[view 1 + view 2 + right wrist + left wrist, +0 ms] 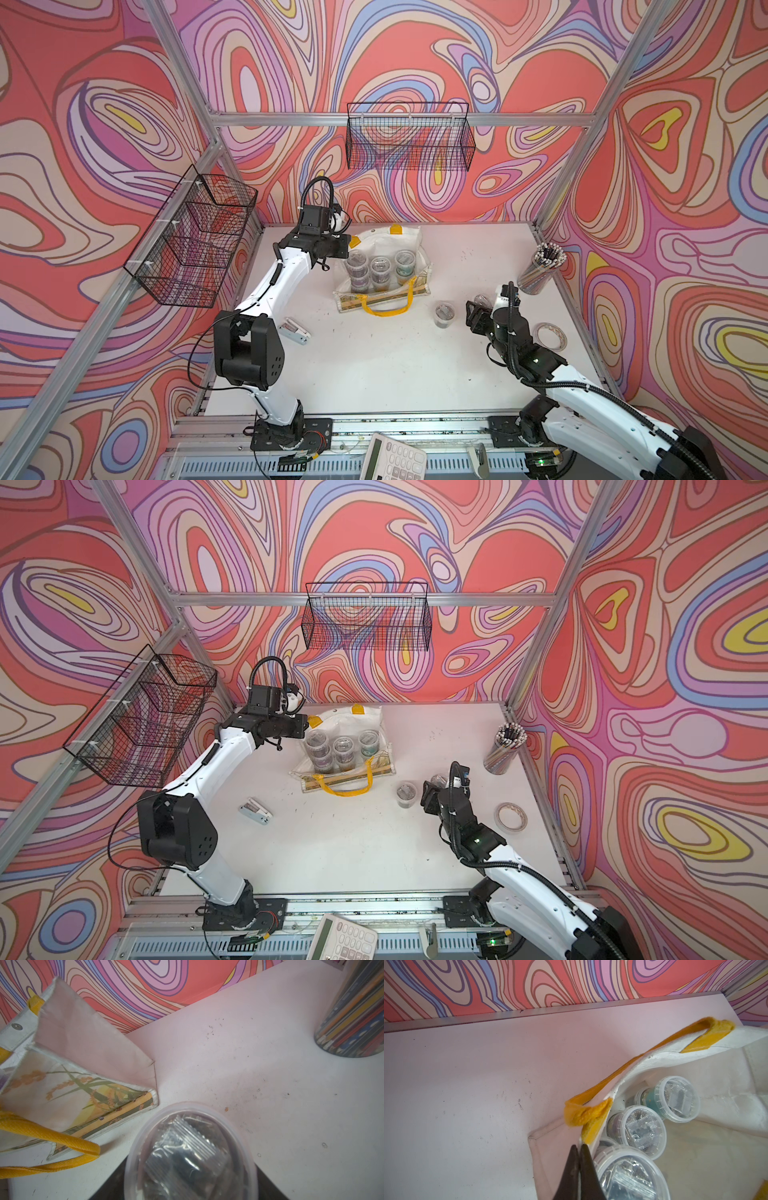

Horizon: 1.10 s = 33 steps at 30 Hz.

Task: Take out the seed jars from the canvas bag
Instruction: Place the seed jar at the center of the board.

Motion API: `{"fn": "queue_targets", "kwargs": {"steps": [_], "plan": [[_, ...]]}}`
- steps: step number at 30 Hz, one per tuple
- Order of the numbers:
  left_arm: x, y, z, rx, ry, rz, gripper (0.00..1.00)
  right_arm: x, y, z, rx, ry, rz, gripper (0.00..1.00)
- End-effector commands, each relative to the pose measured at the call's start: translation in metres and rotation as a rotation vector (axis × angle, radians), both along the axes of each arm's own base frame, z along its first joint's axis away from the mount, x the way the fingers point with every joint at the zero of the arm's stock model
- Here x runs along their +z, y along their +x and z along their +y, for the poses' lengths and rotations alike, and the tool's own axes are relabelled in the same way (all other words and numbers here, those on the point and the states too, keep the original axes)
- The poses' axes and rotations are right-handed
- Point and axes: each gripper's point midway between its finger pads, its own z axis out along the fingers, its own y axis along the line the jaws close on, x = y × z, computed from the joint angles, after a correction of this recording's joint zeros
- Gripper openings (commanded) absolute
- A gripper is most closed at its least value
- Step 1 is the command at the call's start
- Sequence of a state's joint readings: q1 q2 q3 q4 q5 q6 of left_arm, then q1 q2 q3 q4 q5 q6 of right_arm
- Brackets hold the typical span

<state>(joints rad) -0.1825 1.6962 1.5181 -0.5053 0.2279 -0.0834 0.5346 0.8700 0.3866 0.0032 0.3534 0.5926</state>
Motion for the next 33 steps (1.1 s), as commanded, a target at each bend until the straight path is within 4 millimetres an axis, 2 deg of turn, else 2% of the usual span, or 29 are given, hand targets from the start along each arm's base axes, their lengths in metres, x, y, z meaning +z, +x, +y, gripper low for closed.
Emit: {"fn": "queue_targets", "kwargs": {"steps": [1,9,14,19,25,30,33], "plan": [[-0.009,-0.014,0.000,0.000,-0.009,0.057,0.00,-0.015,0.002,0.005,0.011,0.041,0.006,0.63],[-0.009,-0.014,-0.002,-0.003,-0.022,0.059,0.00,-0.045,0.005,-0.007,-0.023,0.037,0.027,0.63],[-0.007,-0.014,-0.003,-0.004,-0.031,0.052,0.00,-0.061,0.005,-0.008,-0.023,0.030,0.050,0.63],[-0.008,-0.014,-0.002,-0.004,-0.026,0.054,0.00,-0.072,0.002,-0.010,-0.033,0.036,0.062,0.63],[-0.008,-0.014,-0.002,-0.003,-0.025,0.054,0.00,-0.077,0.002,-0.010,-0.041,0.043,0.076,0.66],[-0.006,-0.014,-0.002,-0.005,-0.028,0.051,0.00,-0.080,0.000,-0.013,-0.061,0.051,0.084,0.70],[-0.007,-0.015,-0.002,-0.005,-0.027,0.053,0.00,-0.078,0.000,-0.015,-0.072,0.050,0.086,0.82]]}}
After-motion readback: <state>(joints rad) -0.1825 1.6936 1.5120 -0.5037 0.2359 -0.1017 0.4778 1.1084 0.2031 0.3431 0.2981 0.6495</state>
